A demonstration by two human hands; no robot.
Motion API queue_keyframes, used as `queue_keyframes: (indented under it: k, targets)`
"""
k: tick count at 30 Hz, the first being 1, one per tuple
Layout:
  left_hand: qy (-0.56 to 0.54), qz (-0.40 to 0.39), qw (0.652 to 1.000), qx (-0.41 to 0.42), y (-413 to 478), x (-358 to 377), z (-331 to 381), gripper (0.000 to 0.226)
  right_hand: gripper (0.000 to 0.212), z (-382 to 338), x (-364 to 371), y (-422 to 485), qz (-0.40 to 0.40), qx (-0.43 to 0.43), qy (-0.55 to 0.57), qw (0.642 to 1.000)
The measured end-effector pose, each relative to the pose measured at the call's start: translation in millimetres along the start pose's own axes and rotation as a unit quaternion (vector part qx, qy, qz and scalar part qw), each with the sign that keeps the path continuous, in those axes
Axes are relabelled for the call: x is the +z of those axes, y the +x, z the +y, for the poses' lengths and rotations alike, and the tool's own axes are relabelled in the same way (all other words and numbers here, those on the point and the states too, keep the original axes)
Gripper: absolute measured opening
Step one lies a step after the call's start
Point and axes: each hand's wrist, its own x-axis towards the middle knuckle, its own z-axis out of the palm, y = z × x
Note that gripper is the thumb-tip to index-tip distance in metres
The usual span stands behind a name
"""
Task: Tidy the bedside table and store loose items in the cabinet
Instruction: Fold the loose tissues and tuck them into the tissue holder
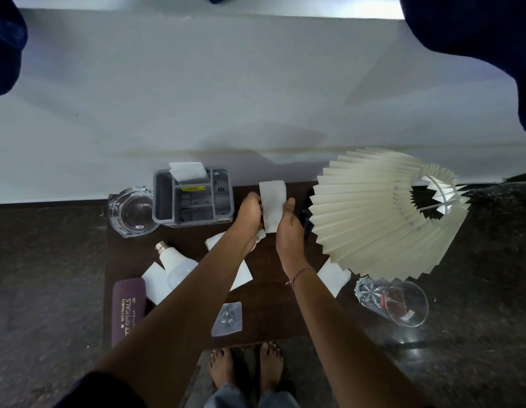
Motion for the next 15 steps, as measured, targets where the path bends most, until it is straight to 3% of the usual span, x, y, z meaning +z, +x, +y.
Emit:
queue_keyframes:
  k: [15]
  targets:
    - [0.036, -0.023, 0.999, 0.025, -2.0, -0.6, 3.2, 0.024, 0.058, -7.2, 9.6, -14.5, -0.009, -0.039, 0.015, 0.999]
